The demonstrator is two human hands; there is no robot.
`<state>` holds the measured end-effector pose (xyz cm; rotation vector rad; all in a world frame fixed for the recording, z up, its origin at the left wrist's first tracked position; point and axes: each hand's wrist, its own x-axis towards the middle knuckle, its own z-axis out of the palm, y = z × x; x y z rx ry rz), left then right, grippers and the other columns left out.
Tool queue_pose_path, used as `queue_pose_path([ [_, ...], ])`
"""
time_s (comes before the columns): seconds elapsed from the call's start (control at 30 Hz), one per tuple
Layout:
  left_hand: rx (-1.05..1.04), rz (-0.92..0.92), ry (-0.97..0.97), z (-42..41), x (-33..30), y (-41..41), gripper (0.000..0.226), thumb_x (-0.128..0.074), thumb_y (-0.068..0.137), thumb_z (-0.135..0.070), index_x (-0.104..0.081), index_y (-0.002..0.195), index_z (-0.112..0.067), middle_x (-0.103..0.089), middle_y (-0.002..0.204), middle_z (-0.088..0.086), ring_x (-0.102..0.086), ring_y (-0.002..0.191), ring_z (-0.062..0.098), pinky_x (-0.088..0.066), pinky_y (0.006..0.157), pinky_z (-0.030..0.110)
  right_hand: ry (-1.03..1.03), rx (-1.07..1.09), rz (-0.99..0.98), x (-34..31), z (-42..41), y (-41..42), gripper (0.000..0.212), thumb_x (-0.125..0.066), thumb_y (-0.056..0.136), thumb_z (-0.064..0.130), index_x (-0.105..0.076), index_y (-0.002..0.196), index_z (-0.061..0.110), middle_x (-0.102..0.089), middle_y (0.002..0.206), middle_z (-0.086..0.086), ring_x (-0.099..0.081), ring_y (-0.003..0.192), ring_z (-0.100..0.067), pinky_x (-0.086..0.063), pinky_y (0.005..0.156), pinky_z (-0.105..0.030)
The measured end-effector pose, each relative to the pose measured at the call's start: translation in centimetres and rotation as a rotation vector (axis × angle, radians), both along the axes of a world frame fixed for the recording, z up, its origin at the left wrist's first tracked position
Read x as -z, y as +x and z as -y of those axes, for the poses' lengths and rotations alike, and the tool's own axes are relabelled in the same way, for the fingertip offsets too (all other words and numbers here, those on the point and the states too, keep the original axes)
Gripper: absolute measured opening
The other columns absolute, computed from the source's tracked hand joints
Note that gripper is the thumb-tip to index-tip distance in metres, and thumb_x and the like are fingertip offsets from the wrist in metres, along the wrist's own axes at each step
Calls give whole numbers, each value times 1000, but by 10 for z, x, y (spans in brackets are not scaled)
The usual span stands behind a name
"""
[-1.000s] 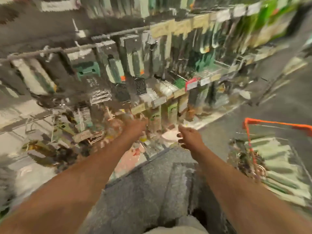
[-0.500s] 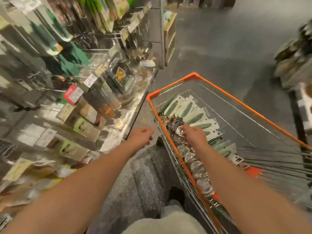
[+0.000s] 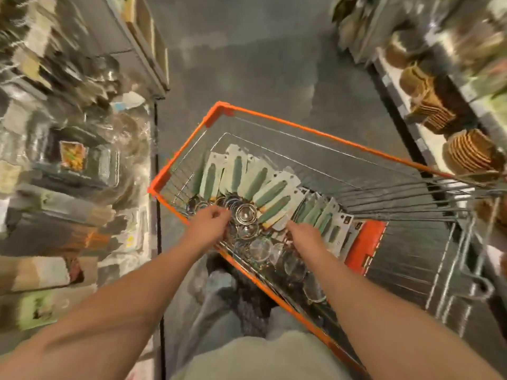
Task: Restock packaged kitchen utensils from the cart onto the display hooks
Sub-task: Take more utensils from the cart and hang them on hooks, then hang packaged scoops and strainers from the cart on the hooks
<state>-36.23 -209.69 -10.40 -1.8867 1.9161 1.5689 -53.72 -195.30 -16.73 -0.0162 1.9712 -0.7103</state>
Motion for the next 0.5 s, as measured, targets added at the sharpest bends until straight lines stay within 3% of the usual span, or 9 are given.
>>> queue_pose_path([
  [0.07, 101, 19, 12, 24, 11, -6, 23, -57, 100, -32, -67, 85, -18, -73, 84, 9, -71, 85, 30, -58, 85, 44, 21, 102, 25, 5, 9, 4, 45, -50, 104, 43, -65, 110, 1, -66, 113, -21, -65, 105, -36, -51, 92, -41],
  [0.13, 218, 52, 22, 46, 24, -11, 28, -56, 99, -30, -67, 80, -12, -71, 77, 9, -69, 81, 31, -57, 85, 46, 5, 259, 28, 7, 19, 9, 35, -51, 102, 45, -62, 91, 13, -64, 96, -13, -64, 86, -28, -48, 81, -38],
  [0.2, 323, 94, 42, 64, 34, -12, 30, -56, 98, -28, -64, 74, -14, -66, 68, 3, -63, 74, 27, -56, 80, 41, 8, 375, 35, 8, 26, 15, 41, -53, 102, 45, -63, 80, 12, -65, 85, -11, -62, 71, -24, -45, 71, -39],
  [0.3, 409, 106, 147, 90, 40, -16, 20, -56, 102, -23, -66, 85, -18, -68, 78, 5, -60, 72, 23, -52, 68, 34, -17, 511, 75, 5, 34, 32, 34, -55, 103, 42, -66, 92, 11, -65, 87, -6, -57, 68, -19, -44, 61, -36],
  [0.5, 444, 113, 190, 130, 51, -28, 19, -54, 106, -17, -60, 88, -13, -65, 85, 9, -55, 63, 17, -46, 52, 24, 30, 589, 46, 3, 57, 43, 35, -54, 104, 44, -65, 112, 11, -67, 99, -8, -61, 79, -21, -51, 68, -33],
])
